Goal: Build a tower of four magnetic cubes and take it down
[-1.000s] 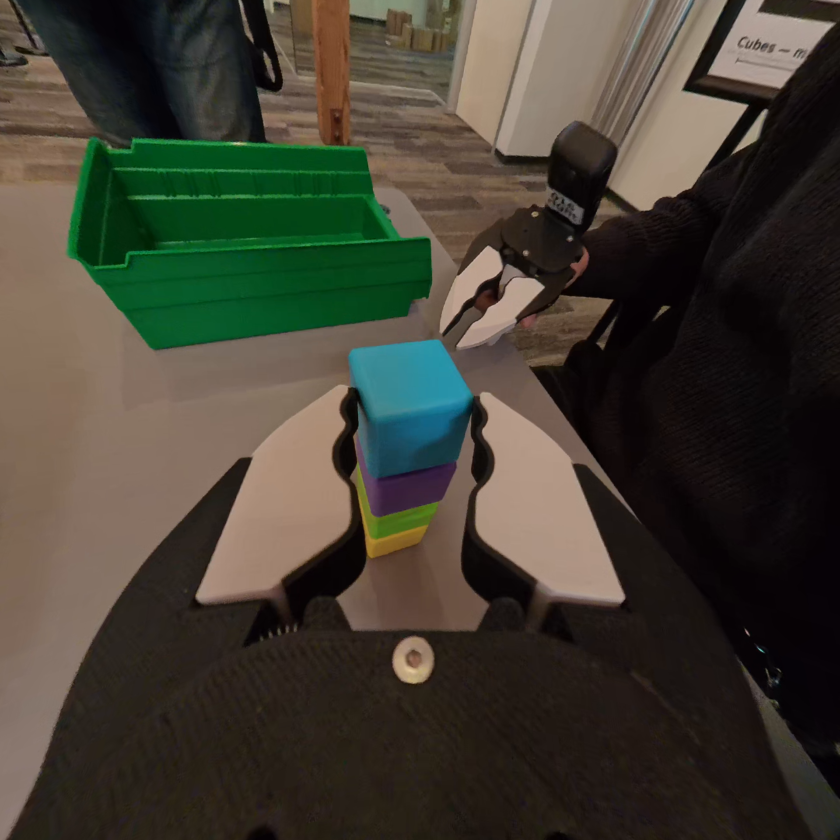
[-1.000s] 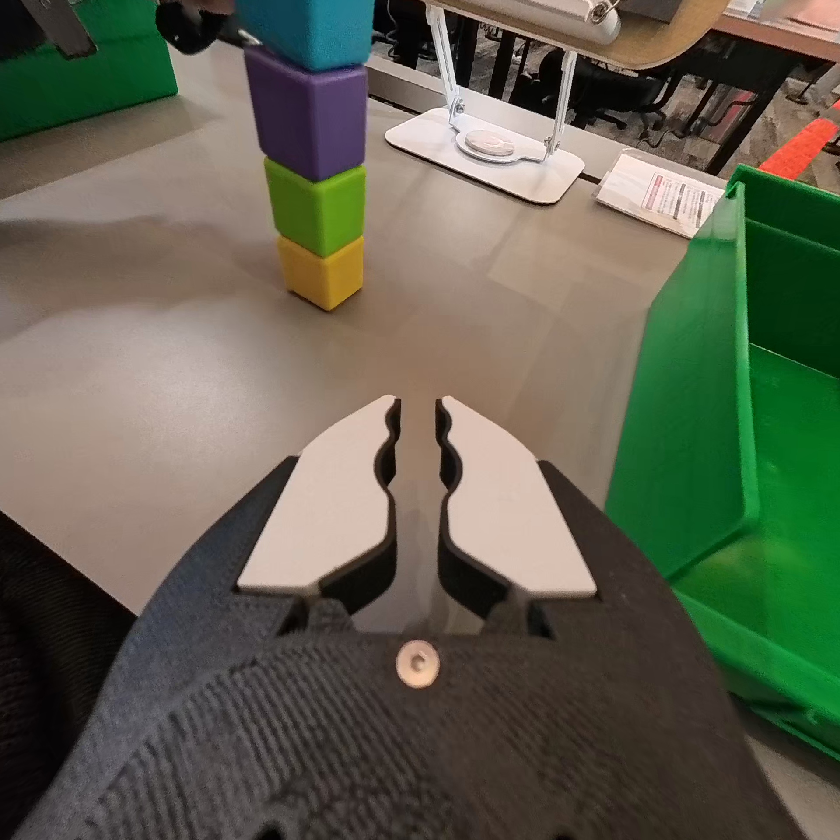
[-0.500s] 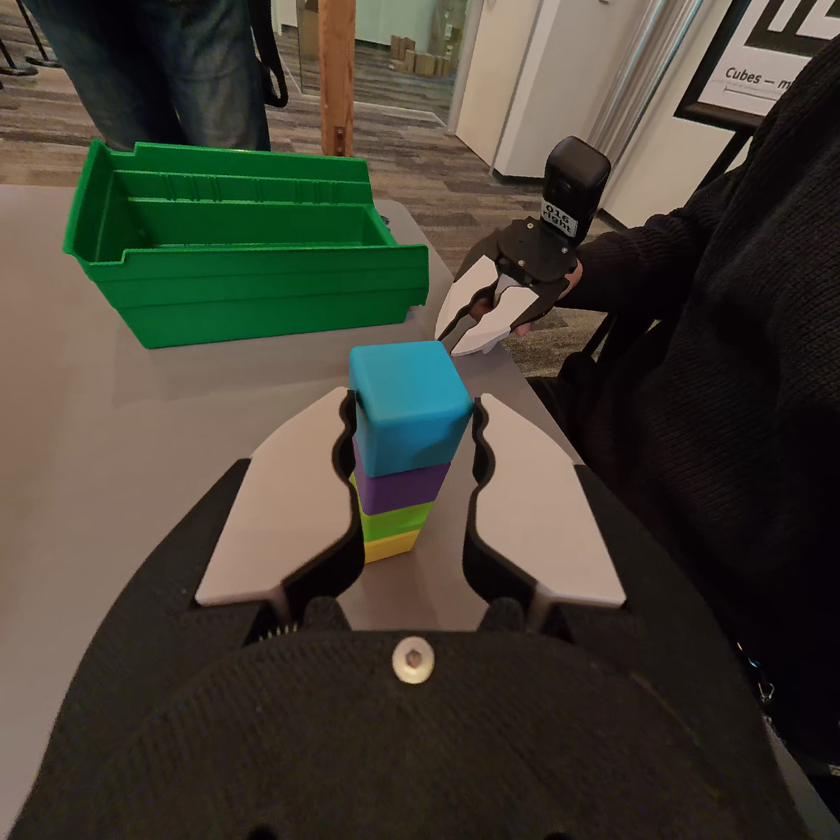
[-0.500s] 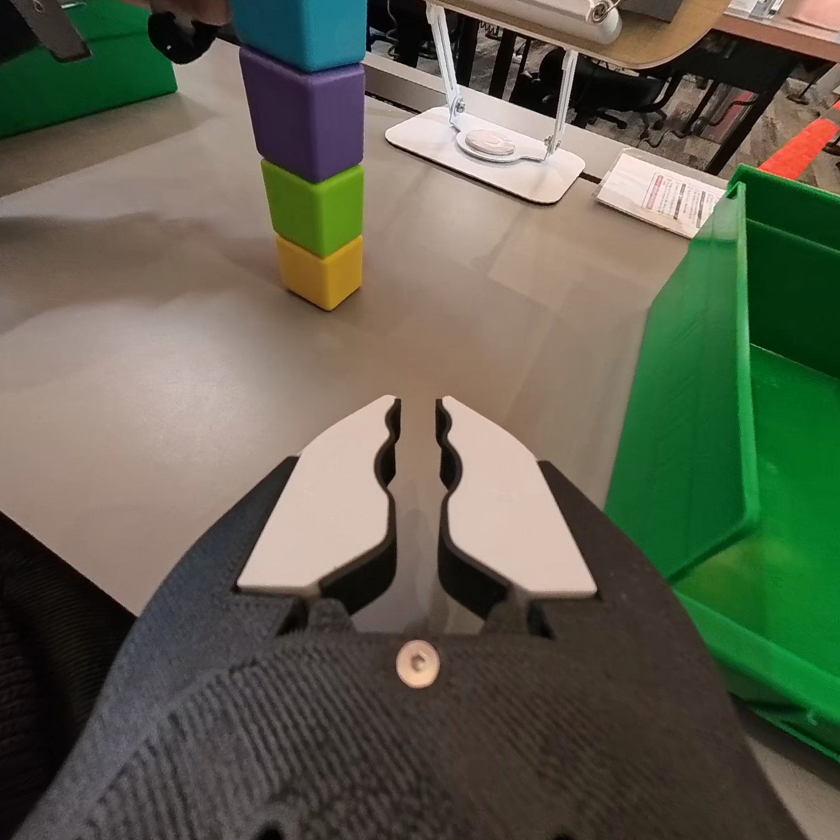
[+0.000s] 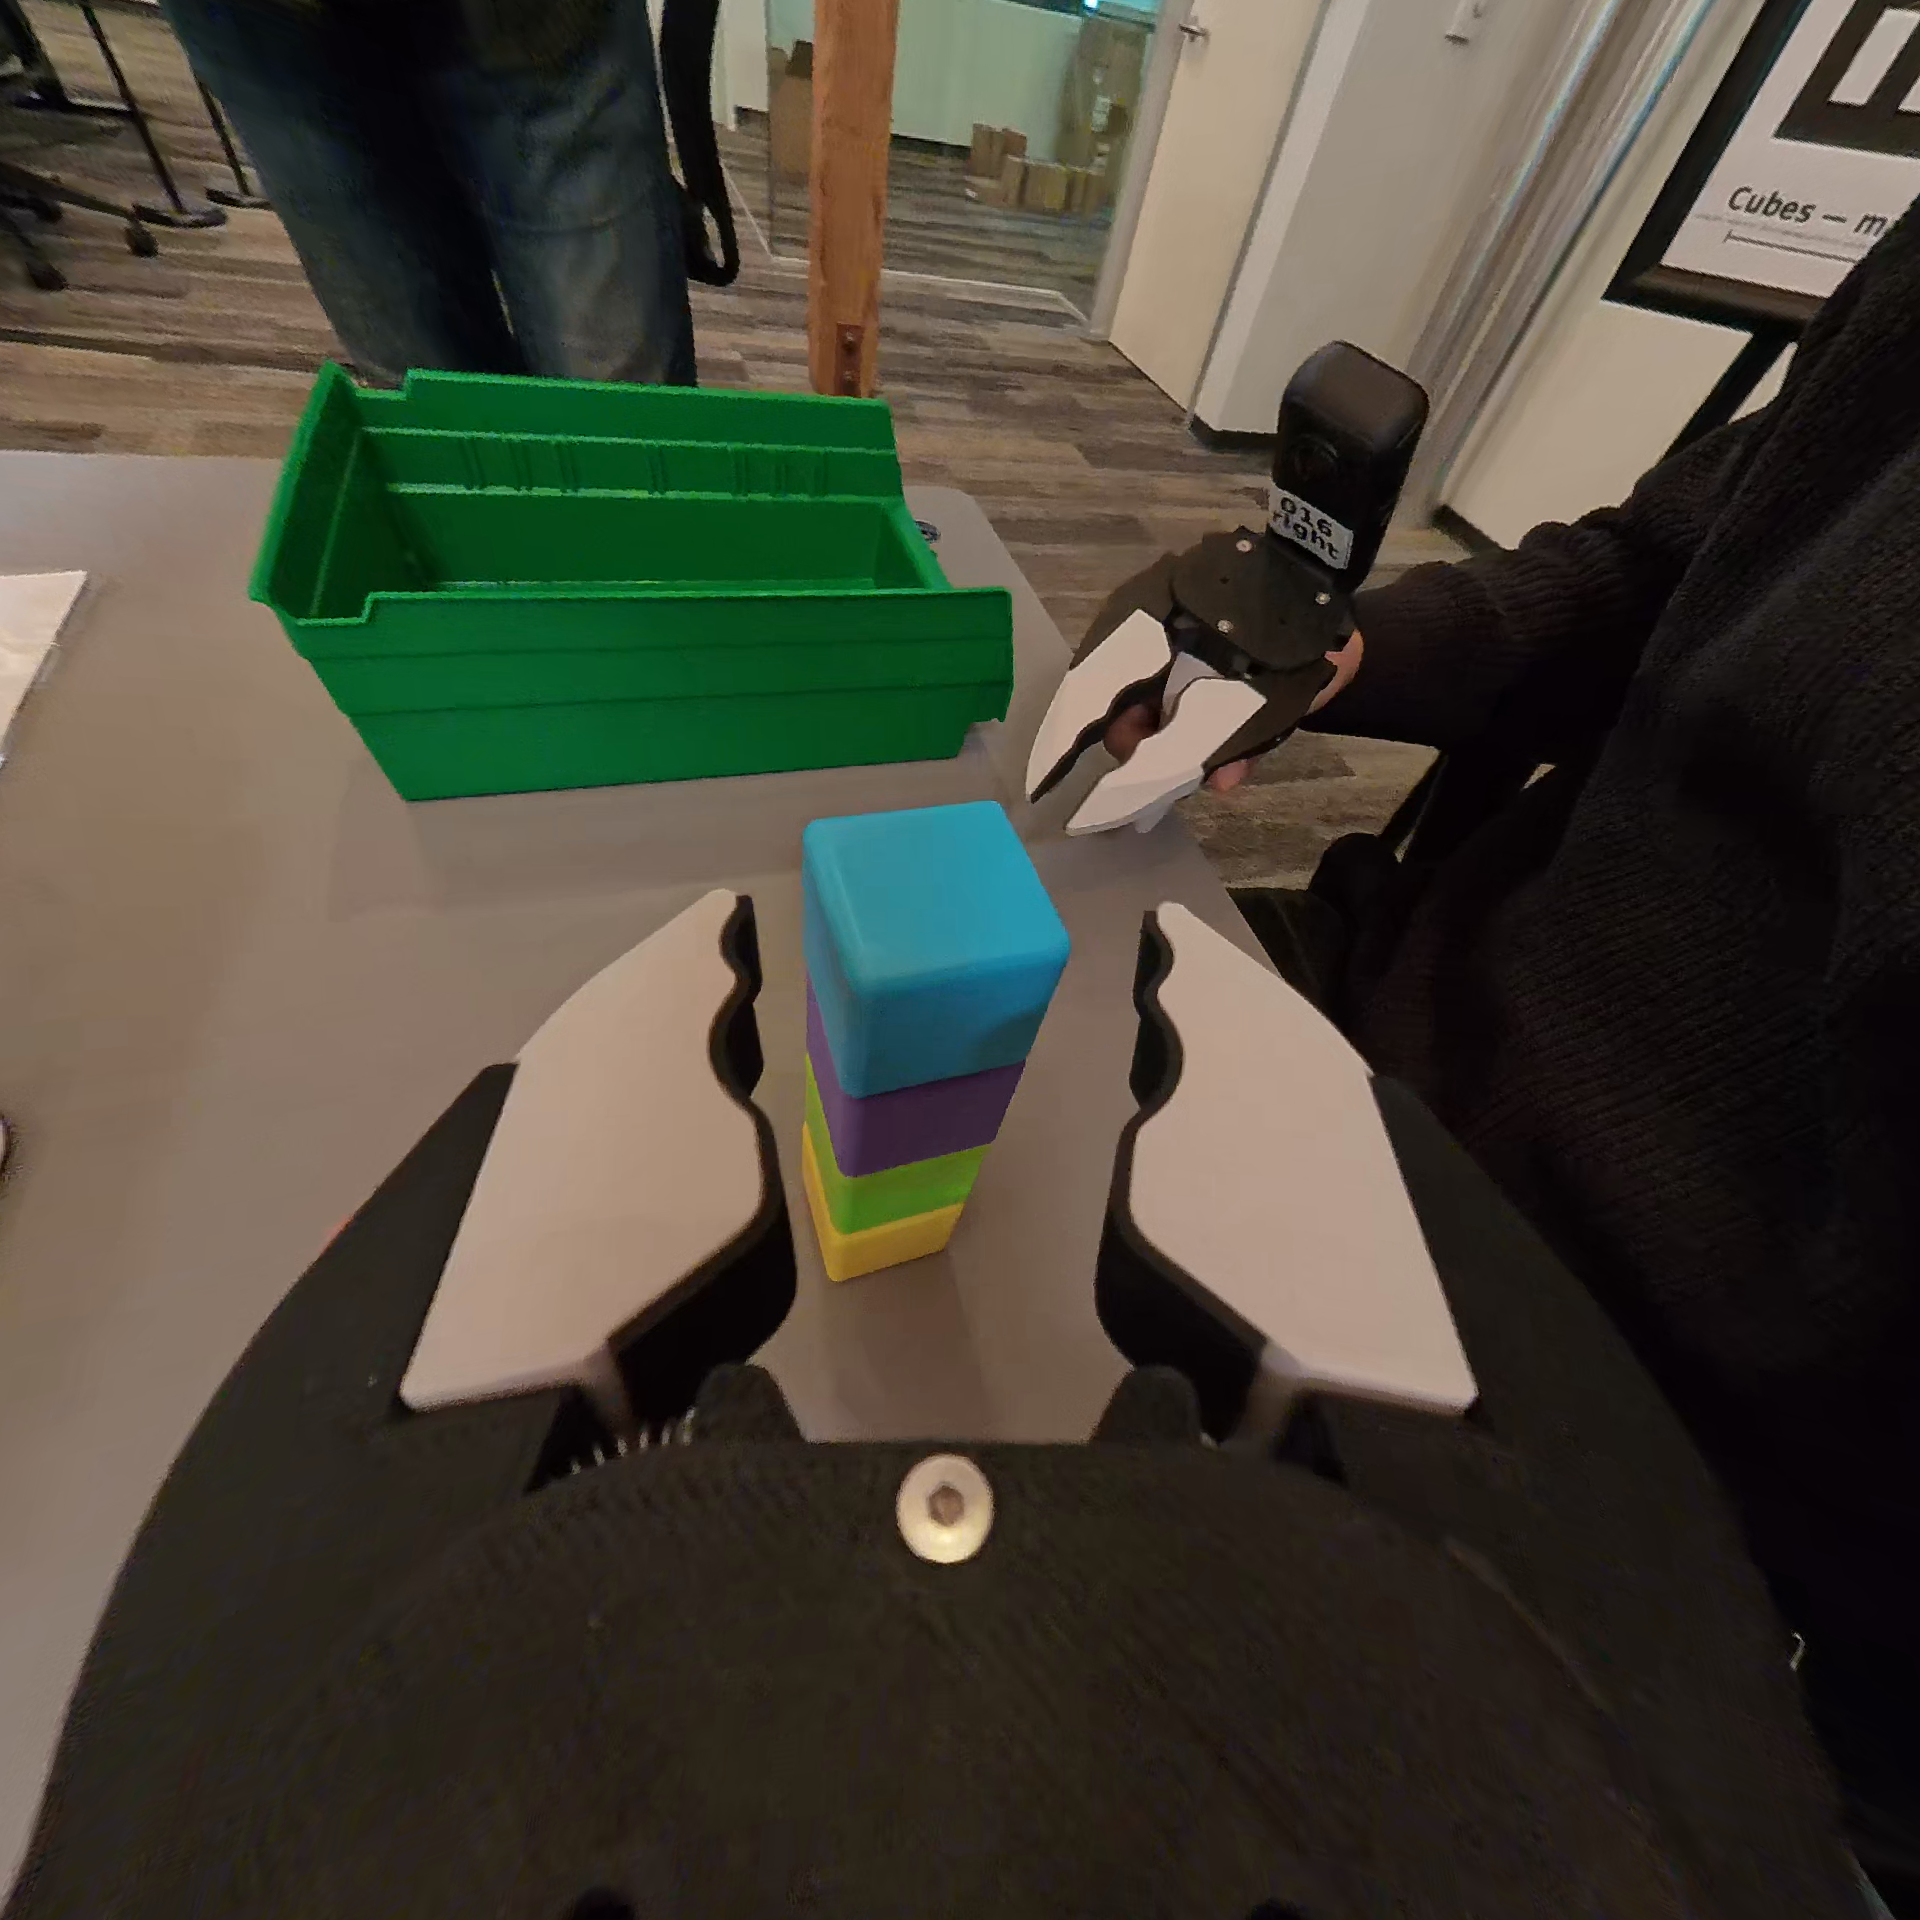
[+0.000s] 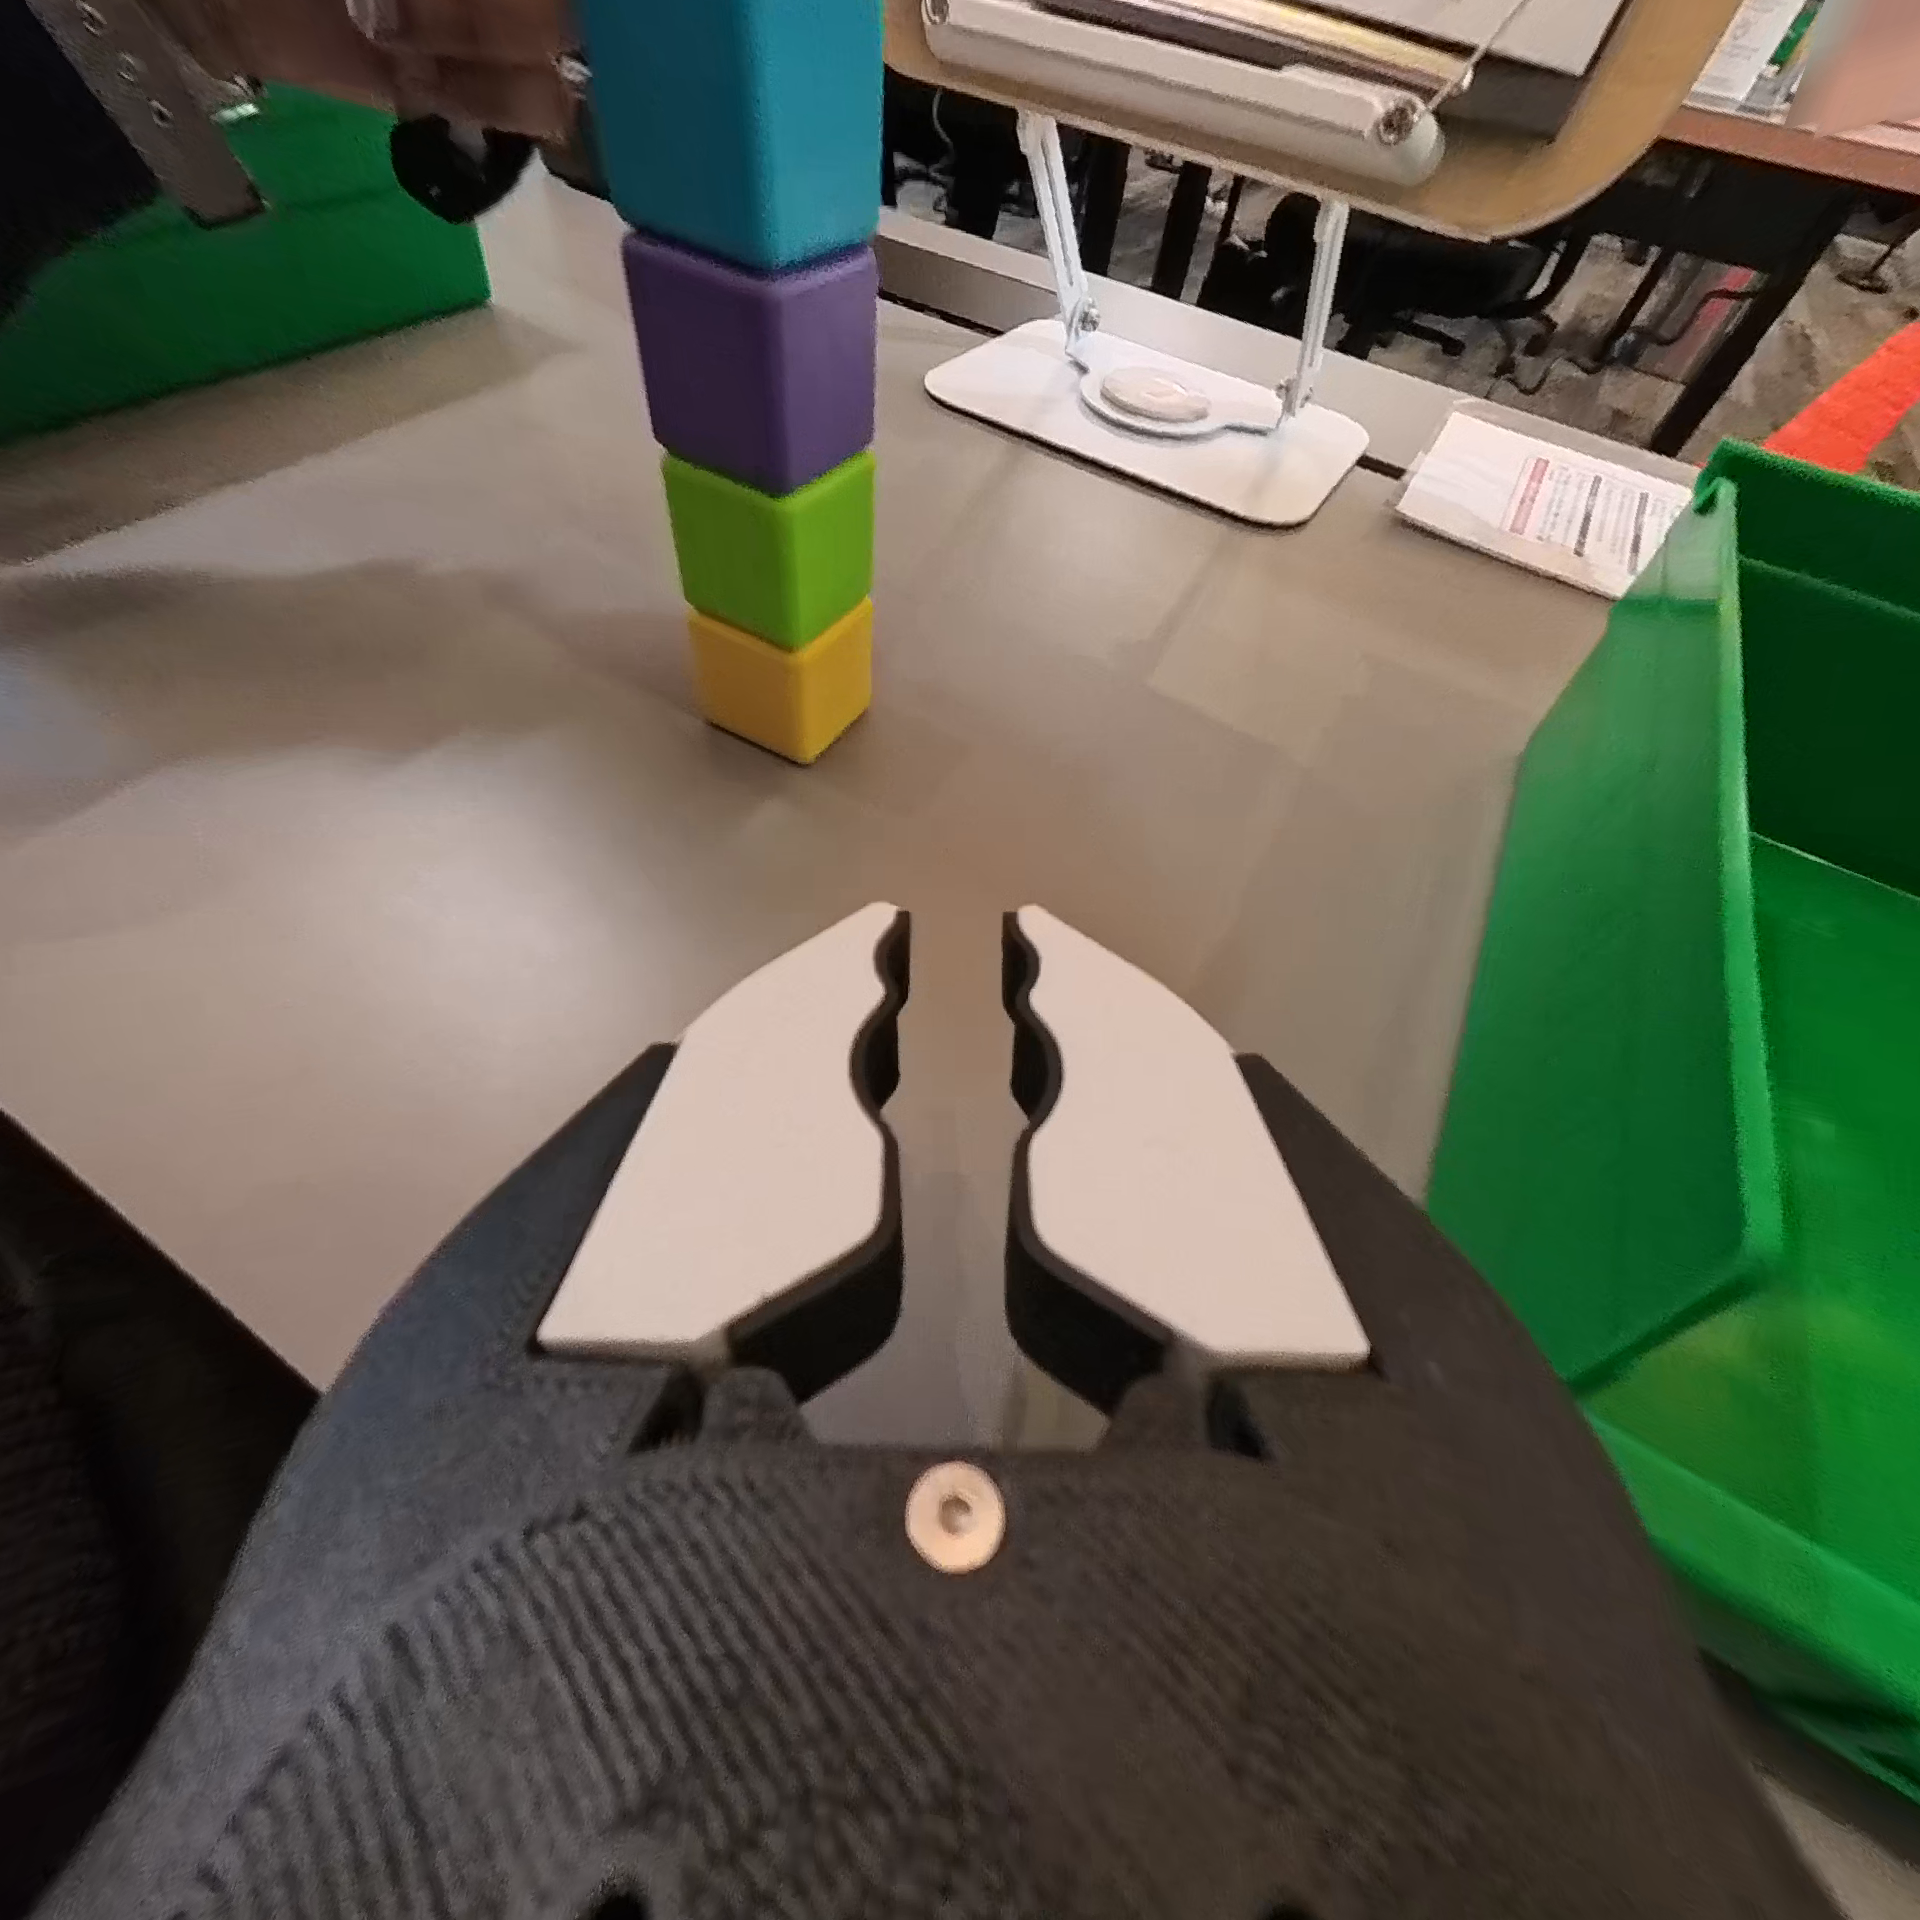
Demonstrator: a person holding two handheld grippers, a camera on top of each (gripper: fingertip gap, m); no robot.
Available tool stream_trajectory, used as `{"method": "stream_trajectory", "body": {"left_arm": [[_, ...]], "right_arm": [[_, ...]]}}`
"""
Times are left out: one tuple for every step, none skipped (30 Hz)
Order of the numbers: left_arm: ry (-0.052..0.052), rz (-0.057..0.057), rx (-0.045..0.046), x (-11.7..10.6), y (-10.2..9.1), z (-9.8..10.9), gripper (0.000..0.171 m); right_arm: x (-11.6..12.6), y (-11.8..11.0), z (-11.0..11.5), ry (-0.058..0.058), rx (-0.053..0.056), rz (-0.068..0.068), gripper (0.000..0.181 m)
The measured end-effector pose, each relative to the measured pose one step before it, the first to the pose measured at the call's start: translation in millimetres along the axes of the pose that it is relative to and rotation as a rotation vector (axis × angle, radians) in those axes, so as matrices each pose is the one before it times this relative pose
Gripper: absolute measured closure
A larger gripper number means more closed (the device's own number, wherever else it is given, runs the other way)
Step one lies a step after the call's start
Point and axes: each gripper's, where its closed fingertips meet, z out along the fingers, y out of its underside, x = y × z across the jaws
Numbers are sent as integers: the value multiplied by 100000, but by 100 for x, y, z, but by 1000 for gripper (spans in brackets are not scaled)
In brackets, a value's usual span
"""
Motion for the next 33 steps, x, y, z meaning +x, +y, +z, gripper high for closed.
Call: {"method": "stream_trajectory", "body": {"left_arm": [[-1270, 295, 704, 6, -141, -224, 102], [-1679, 425, 918, -46, -174, -264, 101], [-1873, 572, 1347, -40, -250, -297, 101], [-1996, 539, 1675, -59, -296, -324, 101], [-2910, 179, 1881, -195, -347, -348, 100], [-3946, -90, 2120, -342, -356, -382, 99], [-3992, 53, 2332, -361, -377, -438, 98], [-3058, 291, 2463, -214, -374, -465, 98], [-2366, 425, 2337, -99, -367, -486, 98], [-2314, 507, 2405, -59, -381, -473, 98], [-2104, 745, 2646, 21, -394, -456, 98], [-2643, 579, 2413, -53, -360, -426, 99], [-3063, 429, 2064, -94, -298, -381, 99], [-2625, 273, 1704, -35, -229, -338, 99], [-2510, -11, 1251, -3, -123, -301, 99], [-2173, -125, 1131, 65, -45, -269, 99], [-1777, -156, 866, 151, 64, -234, 99], [-1589, -61, 173, 212, 231, -224, 100], [-2537, -433, 197, 129, 319, -235, 100], [-2747, 36, 874, 152, 357, -257, 100], [-3910, 169, 1287, 45, 394, -310, 100], [-4793, 301, 1501, -55, 441, -332, 100], [-4789, 1143, 687, -70, 526, -360, 100], [-3856, 1487, -286, 9, 602, -356, 102], [-2535, 1005, -902, 160, 595, -330, 103], [-1919, 15, -1328, 193, 559, -285, 102], [-938, -957, -1426, 278, 495, -262, 100], [510, -1880, -885, 464, 389, -233, 97], [1239, -1646, -417, 546, 305, -193, 97], [-4, -490, -635, 346, 269, -161, 96], [-1441, 71, -742, 133, 235, -154, 94], [-994, 378, -389, 178, 161, -151, 93], [-464, 353, -210, 198, 125, -133, 93]], "right_arm": [[-190, -247, 14, -966, 1229, 43, 163], [-224, -227, 42, -1161, 1128, -10, 162], [-265, -225, 78, -1381, 1071, -31, 161], [-232, -207, 99, -1205, 952, -1, 159], [-227, -182, 132, -1227, 829, 18, 159], [-245, -181, 153, -1450, 778, 64, 157], [-202, -183, 158, -1305, 702, -138, 156], [-147, -215, 166, -933, 784, -368, 154], [-108, -279, 168, -793, 1011, -276, 153], [-89, -304, 167, -788, 1178, -33, 152], [-75, -344, 174, -800, 1276, 193, 151], [-48, -347, 167, -723, 1257, 278, 150], [-14, -345, 171, -646, 1156, 64, 149], [51, -353, 149, -261, 1114, 69, 148], [91, -365, 132, -105, 1199, 296, 147], [88, -373, 122, -278, 1225, 500, 146], [75, -359, 108, -436, 1222, 568, 146], [123, -358, 89, -334, 1347, 581, 145], [142, -317, 74, -252, 1364, 780, 146], [101, -261, 59, -764, 1083, 1110, 146], [32, -226, 64, -1220, 831, 1450, 145], [-20, -233, 59, -1467, 942, 1594, 144], [-23, -257, 62, -1329, 1103, 1449, 144], [17, -251, 57, -838, 1124, 1060, 143], [21, -184, 60, -495, 830, 727, 143], [10, -134, 76, -447, 408, 440, 143], [-18, -87, 66, -340, 222, 186, 143], [-47, -72, 52, -306, 213, 130, 143], [-92, -82, 58, -448, 219, 202, 143], [-124, -78, 36, -509, 214, 294, 143], [-129, -63, 40, -454, 256, 342, 143], [-133, -40, 23, -400, 174, 247, 143], [-106, -3, 26, -253, 42, 145, 143]]}}
